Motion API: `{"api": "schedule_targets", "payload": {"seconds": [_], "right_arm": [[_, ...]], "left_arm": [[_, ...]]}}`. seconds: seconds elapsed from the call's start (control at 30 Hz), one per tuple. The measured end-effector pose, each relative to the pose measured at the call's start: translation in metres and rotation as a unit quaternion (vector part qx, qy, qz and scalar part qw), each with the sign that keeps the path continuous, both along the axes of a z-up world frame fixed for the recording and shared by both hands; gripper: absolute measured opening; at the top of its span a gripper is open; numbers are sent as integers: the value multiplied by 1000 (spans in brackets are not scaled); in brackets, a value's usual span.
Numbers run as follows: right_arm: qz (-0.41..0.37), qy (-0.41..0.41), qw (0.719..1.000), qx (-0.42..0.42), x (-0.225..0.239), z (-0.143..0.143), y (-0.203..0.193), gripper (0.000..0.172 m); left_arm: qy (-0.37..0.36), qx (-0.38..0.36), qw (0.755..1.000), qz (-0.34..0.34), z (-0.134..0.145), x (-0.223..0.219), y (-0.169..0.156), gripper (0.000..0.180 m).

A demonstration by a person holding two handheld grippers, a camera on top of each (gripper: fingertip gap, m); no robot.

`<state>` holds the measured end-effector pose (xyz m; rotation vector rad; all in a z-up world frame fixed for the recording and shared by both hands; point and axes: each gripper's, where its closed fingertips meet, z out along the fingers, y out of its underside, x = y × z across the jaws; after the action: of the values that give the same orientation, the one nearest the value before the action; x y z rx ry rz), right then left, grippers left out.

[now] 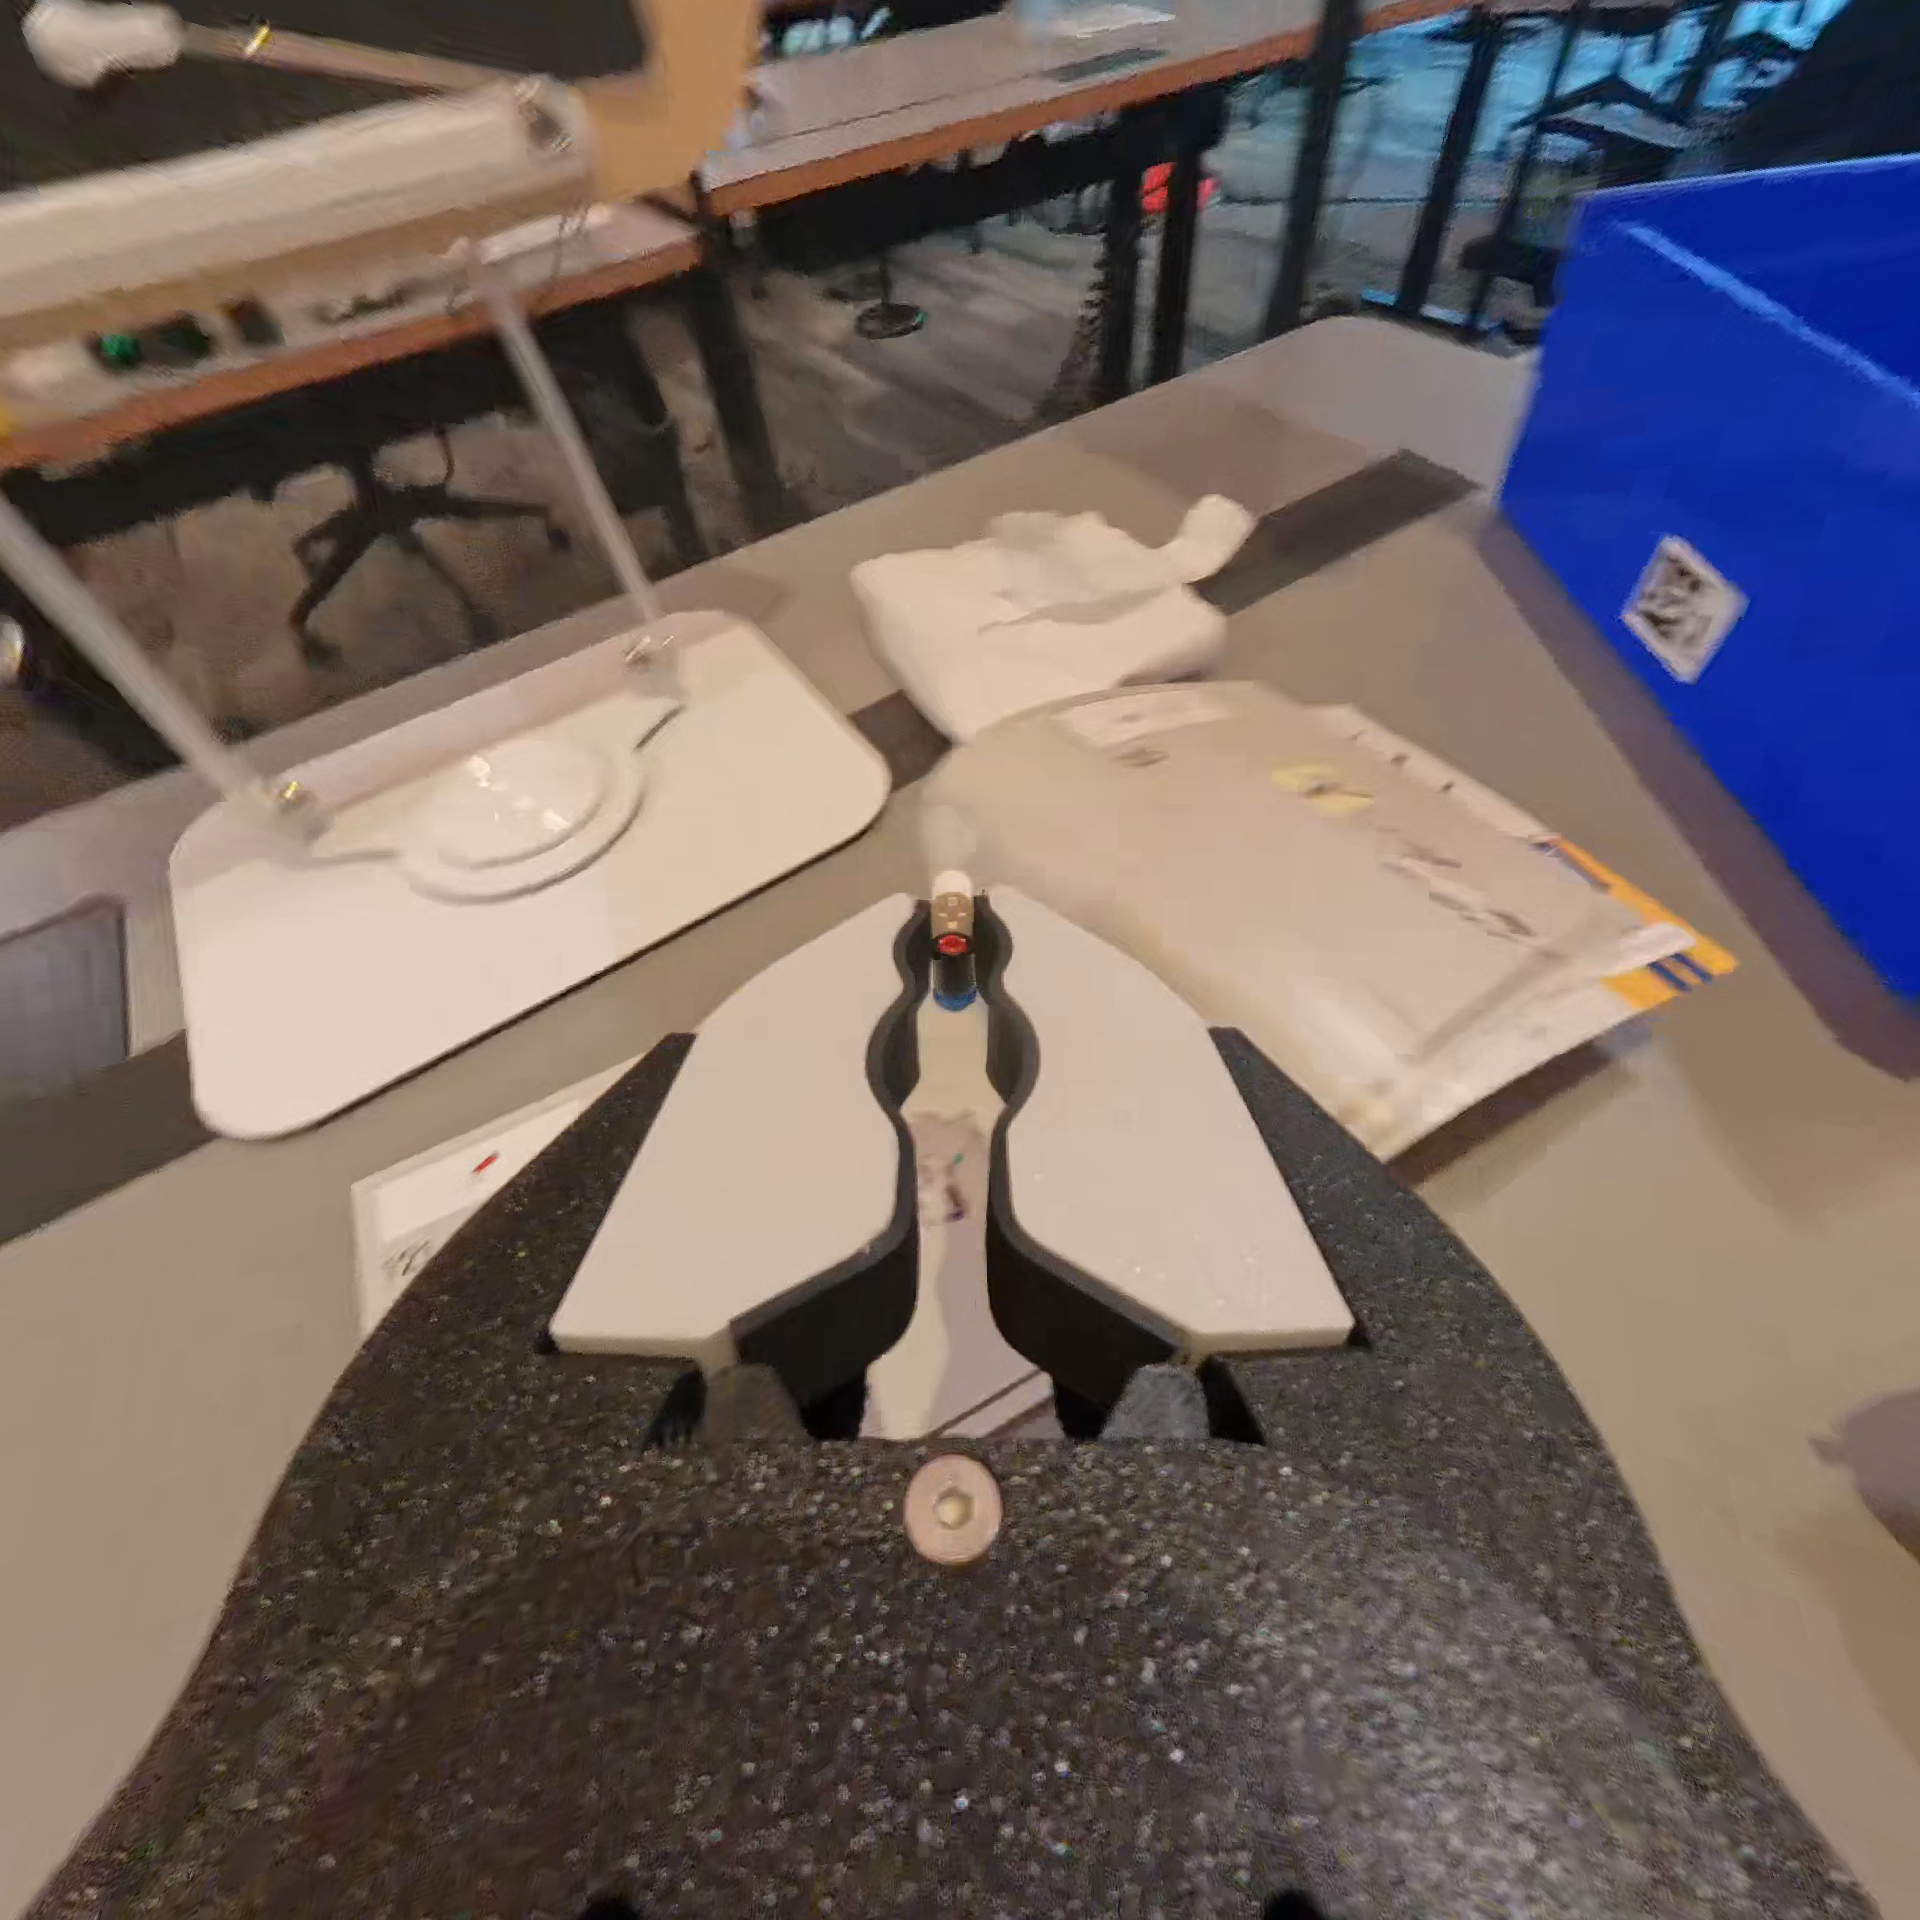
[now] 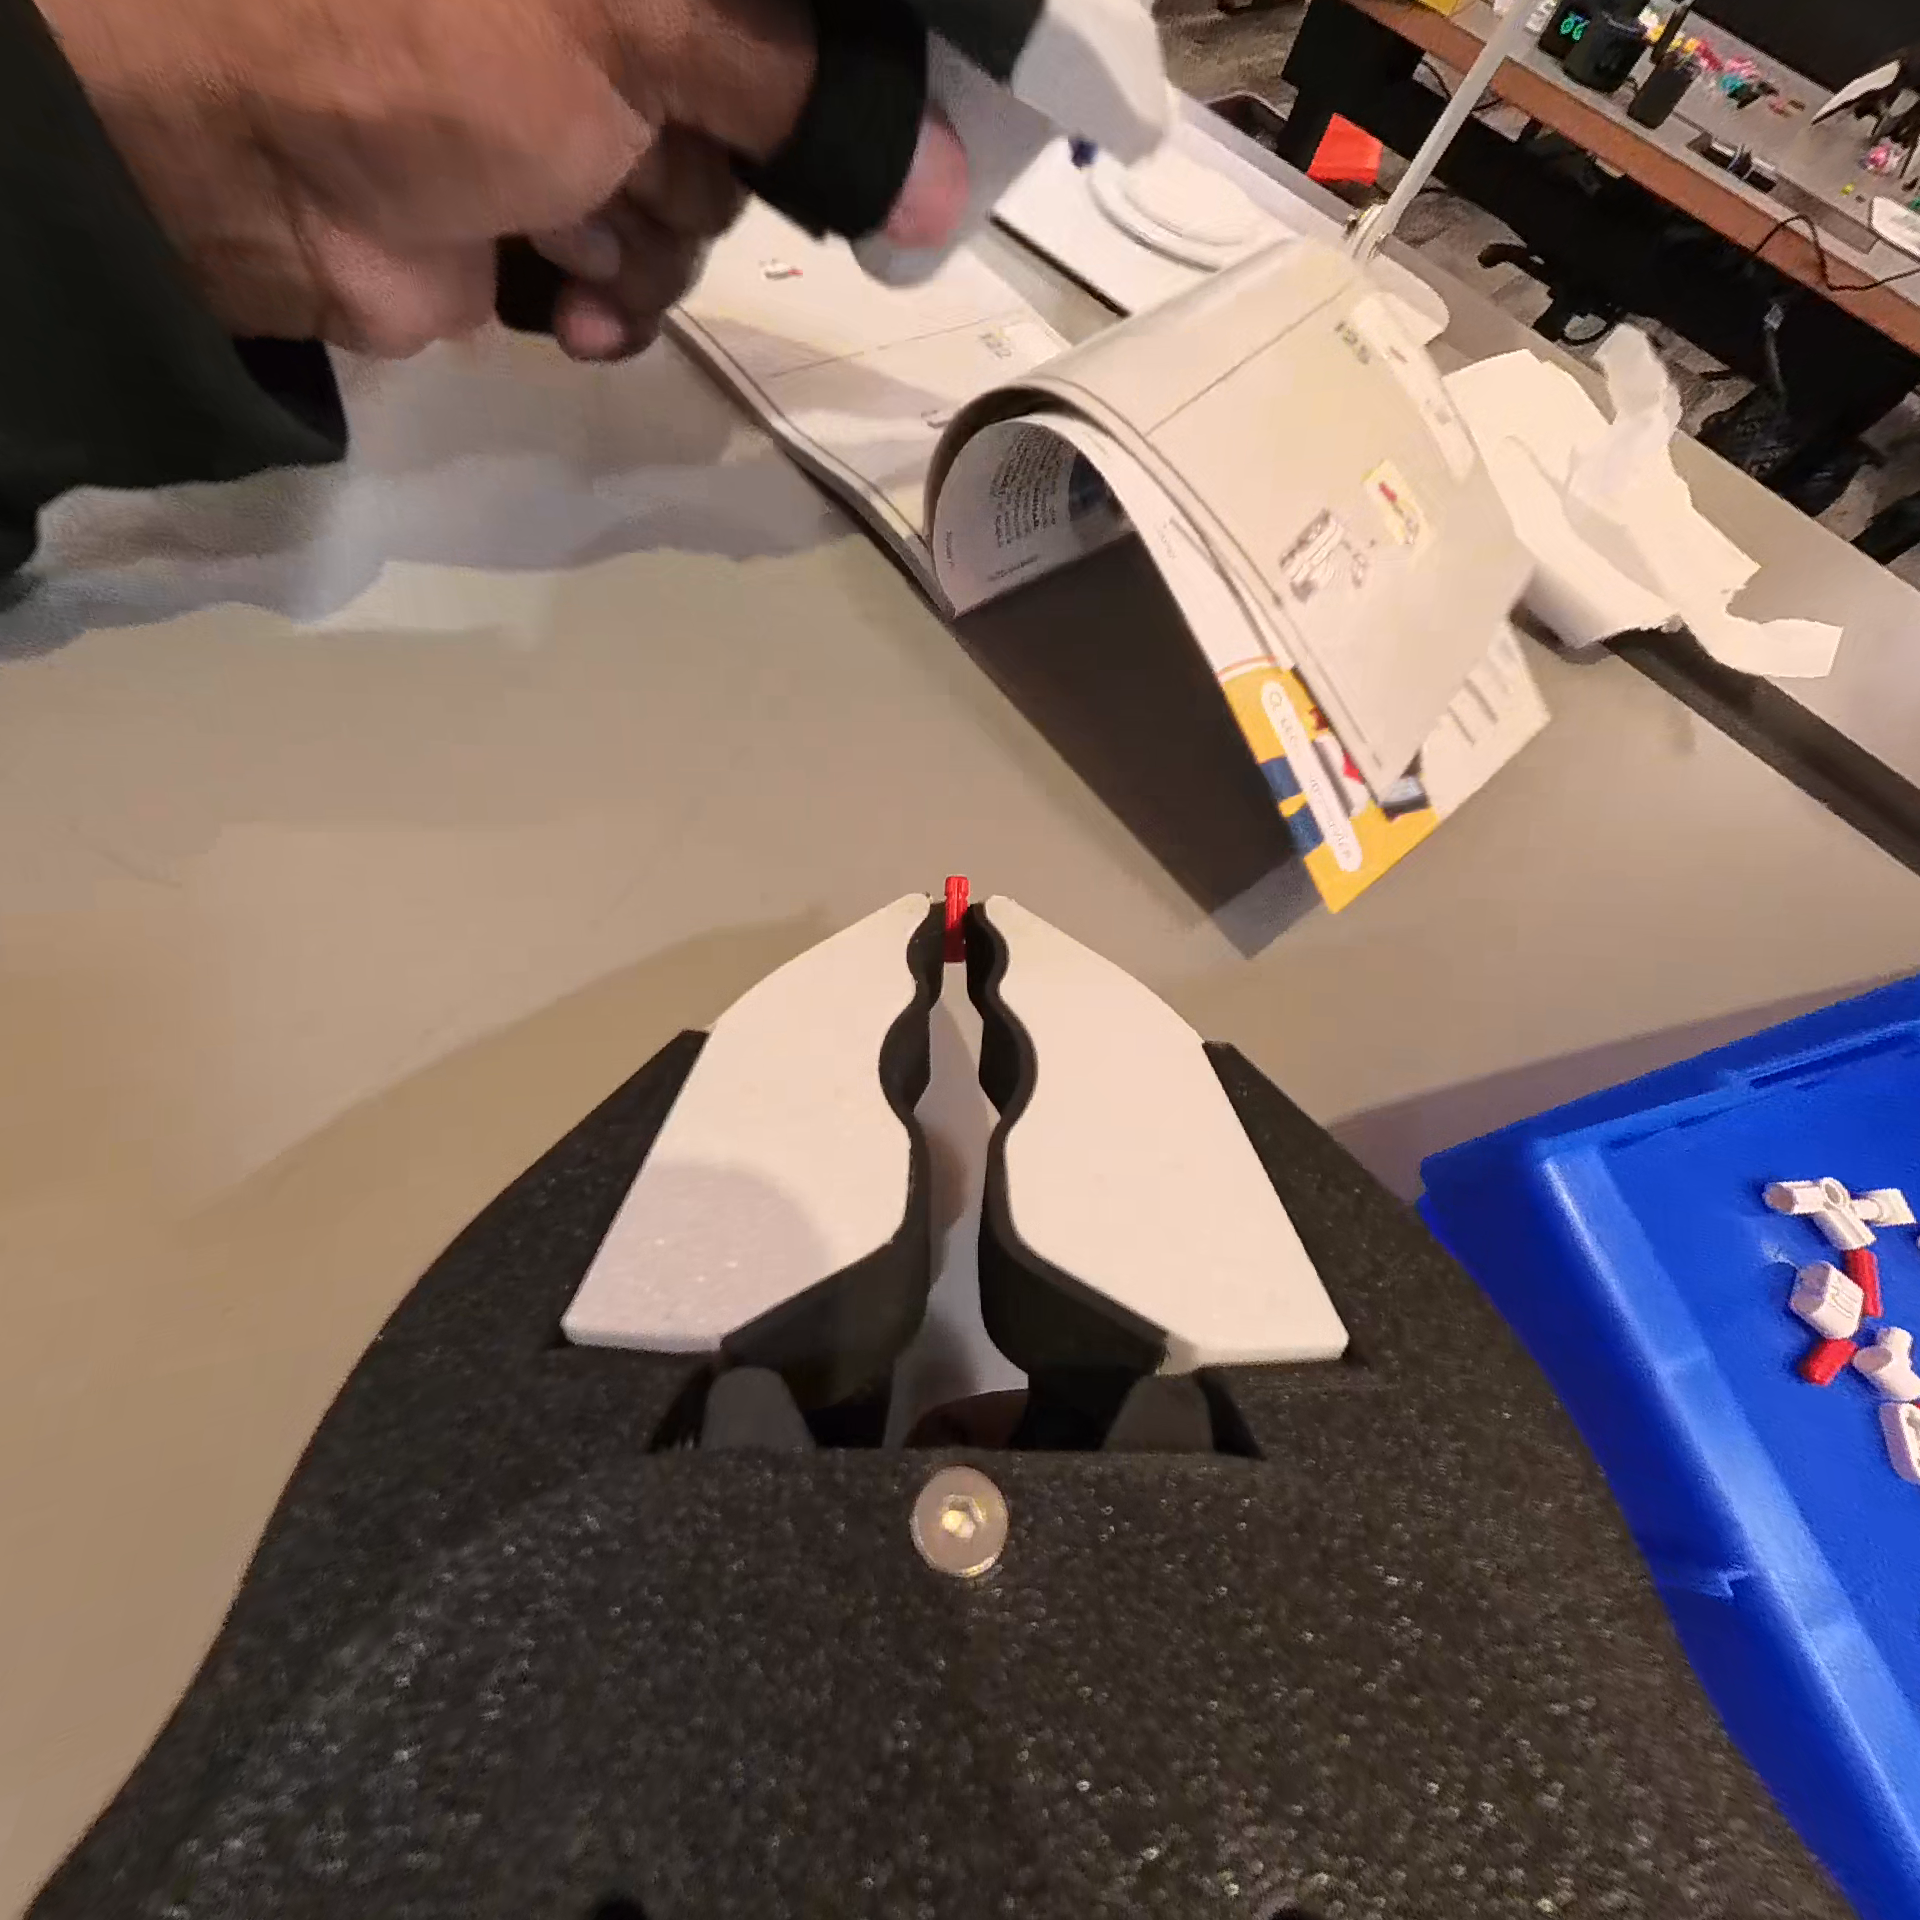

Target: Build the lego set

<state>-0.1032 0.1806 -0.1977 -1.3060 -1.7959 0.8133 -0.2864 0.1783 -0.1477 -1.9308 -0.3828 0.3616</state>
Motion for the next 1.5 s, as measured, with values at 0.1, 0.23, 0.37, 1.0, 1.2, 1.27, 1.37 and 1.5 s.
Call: {"api": "schedule_targets", "payload": {"seconds": [0.1,0.23,0.37,1.0,1.2,1.27,1.37,1.5], "right_arm": [[2,-2,1000,3,0,-1,-1,3],[2,3,1000,4,-1,1,-3,3],[7,10,1000,3,-1,3,-4,3],[159,3,979,124,2,-10,-68,3],[186,-7,974,131,4,-14,-86,3],[189,-7,973,129,5,-14,-86,3],[192,-4,974,119,6,-12,-86,3],[200,3,973,119,8,-11,-88,3]], "left_arm": [[-85,-17,996,-10,-24,-12,-4,7],[-88,-44,992,-74,-38,12,14,7],[-37,-82,992,-91,-39,28,23,7],[-125,-239,892,-363,-82,175,-100,7],[-155,-235,877,-390,-83,181,-105,7],[-143,-243,873,-398,-83,182,-107,11],[-122,-249,875,-396,-81,180,-107,15],[-107,-220,884,-399,-68,179,-102,17]]}}
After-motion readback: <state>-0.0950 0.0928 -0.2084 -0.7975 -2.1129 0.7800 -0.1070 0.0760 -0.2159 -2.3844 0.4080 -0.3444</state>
